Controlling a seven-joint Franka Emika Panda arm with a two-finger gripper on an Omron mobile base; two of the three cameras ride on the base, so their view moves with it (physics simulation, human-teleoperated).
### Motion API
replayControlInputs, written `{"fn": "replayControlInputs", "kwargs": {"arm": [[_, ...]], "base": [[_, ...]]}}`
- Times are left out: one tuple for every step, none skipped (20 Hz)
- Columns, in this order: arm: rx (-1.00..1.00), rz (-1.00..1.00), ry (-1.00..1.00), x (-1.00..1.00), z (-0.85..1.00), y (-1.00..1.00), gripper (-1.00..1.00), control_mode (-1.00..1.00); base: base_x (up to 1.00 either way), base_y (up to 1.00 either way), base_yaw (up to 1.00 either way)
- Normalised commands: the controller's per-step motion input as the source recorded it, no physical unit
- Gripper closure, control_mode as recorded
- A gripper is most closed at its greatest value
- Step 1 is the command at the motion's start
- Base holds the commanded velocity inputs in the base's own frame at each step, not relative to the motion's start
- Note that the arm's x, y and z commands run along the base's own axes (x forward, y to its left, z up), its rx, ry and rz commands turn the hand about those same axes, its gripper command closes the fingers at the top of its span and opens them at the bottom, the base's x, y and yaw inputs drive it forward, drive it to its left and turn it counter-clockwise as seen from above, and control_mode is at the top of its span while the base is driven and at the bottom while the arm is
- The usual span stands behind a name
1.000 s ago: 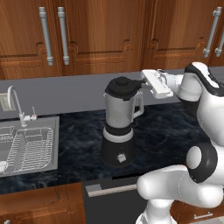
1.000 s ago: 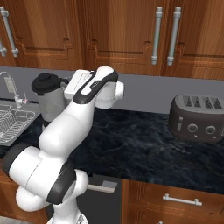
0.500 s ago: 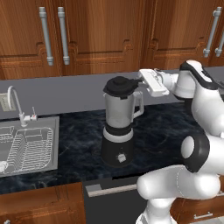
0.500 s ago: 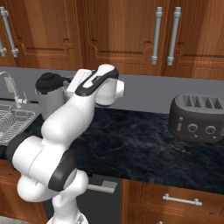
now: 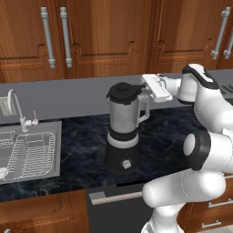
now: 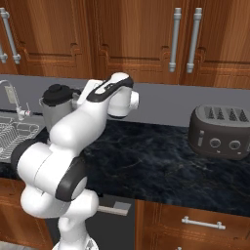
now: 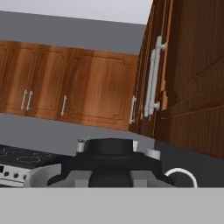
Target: Open the blender lid, put the kiwi in the blender, close the lid, and start the blender.
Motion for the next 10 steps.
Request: {"fn": "replayControlInputs", "kwargs": {"arm": [[0.0,0.03,0.0,0.26,-0.06,0.08,1.0,-1.0],[0.0,0.03,0.0,0.24,-0.05,0.09,1.0,-1.0],[0.0,0.03,0.0,0.24,-0.01,0.09,1.0,-1.0],[0.0,0.03,0.0,0.24,0.0,0.1,1.0,-1.0],[0.0,0.02,0.0,0.25,0.0,0.15,1.0,-1.0],[0.0,0.02,0.0,0.19,0.0,0.11,1.0,-1.0],[0.0,0.03,0.0,0.0,0.0,0.06,1.0,-1.0],[0.0,0.04,0.0,0.0,0.0,0.1,1.0,-1.0],[0.0,0.03,0.0,0.0,0.0,0.13,1.0,-1.0],[0.0,0.02,0.0,-0.06,0.0,0.13,1.0,-1.0]], "base": [[0.0,0.0,0.0],[0.0,0.0,0.0],[0.0,0.0,0.0],[0.0,0.0,0.0],[0.0,0.0,0.0],[0.0,0.0,0.0],[0.0,0.0,0.0],[0.0,0.0,0.0],[0.0,0.0,0.0],[0.0,0.0,0.0]]}}
